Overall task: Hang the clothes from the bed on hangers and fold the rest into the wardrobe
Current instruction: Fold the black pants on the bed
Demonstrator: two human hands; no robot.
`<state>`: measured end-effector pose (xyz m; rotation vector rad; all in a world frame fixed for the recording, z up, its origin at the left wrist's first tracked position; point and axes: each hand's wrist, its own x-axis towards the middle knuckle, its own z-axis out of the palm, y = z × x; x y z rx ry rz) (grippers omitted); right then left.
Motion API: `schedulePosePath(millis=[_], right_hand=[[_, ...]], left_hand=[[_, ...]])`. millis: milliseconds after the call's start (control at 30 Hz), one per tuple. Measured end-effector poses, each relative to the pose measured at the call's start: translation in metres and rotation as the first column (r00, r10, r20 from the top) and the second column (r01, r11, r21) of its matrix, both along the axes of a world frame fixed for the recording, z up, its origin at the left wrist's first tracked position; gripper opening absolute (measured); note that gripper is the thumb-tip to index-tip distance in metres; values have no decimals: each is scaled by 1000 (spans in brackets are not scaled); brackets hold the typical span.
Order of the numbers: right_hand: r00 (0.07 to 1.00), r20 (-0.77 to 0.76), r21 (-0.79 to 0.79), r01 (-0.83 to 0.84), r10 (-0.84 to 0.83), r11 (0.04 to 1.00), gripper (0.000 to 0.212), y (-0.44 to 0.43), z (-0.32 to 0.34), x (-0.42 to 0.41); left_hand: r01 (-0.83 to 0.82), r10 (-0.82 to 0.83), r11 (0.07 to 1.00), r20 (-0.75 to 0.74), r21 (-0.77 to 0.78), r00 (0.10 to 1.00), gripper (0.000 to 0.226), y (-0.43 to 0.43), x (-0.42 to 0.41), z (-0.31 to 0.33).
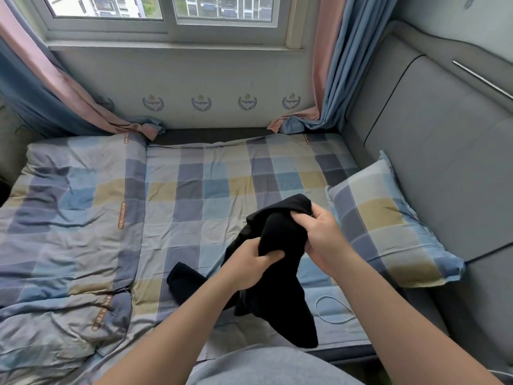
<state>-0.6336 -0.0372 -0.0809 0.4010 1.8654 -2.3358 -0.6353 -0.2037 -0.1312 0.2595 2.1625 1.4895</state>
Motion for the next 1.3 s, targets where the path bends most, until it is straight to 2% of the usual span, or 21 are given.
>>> schedulePosePath(millis=[100,200,300,400,500,567,700,767,800,867,933,1000,1033,1100,1167,1233,1300], right_hand=[[993,-76,-42,-88,85,995,25,3,7,1],[980,-110,110,-154,166,982,30,10,12,4],[960,-55,225,-255,273,940,40,10,6,13],[936,7,149,-349,352,925,56,4,-10,25],[903,33,198,-427,429,882,57,-4,-23,33],[930,33,258,-361,365,896,48,-7,-29,32],[980,11,248,-197,200,949,19,-9,-43,22],[981,-21,220,-184,193,958,18,-8,-41,18],[980,-39,210,-181,193,961,20,-8,-37,16],[979,-76,239,-166,189,957,24,-3,-28,12],[982,-93,311,-128,164,942,22,4,-21,6],[980,-105,383,-115,167,916,17,12,-16,1],[976,-105,418,-131,190,899,17,14,-14,0],[963,-74,466,-195,257,863,18,16,-10,1],[948,-17,451,-277,319,848,20,15,-6,5],[917,39,408,-378,398,831,22,15,-1,8],[878,56,406,-454,475,793,24,15,6,9]], left_hand=[[-116,117,993,-63,11,991,14,-8,-10,-3],[-311,316,945,-35,99,948,10,-17,-19,0],[-499,488,846,106,187,866,8,-25,-29,9],[-693,611,671,332,263,718,16,-31,-41,21],[-794,628,546,497,266,599,34,-37,-48,25],[-821,584,498,592,279,555,45,-36,-47,25],[-847,497,444,706,291,504,42,-32,-45,23],[-855,466,429,740,292,486,38,-32,-44,22],[-849,434,434,757,300,489,36,-33,-43,21],[-807,371,509,769,301,520,32,-37,-39,17],[-699,342,677,741,232,577,31,-43,-32,10],[-496,332,864,642,87,692,30,-48,-22,5],[-421,343,907,564,10,751,29,-49,-18,3],[-418,397,908,400,-37,826,29,-48,-15,4],[-414,396,910,237,31,887,37,-47,-16,12],[-286,272,953,139,95,952,43,-46,-19,25],[-130,113,984,132,125,985,38,-45,-22,40]])
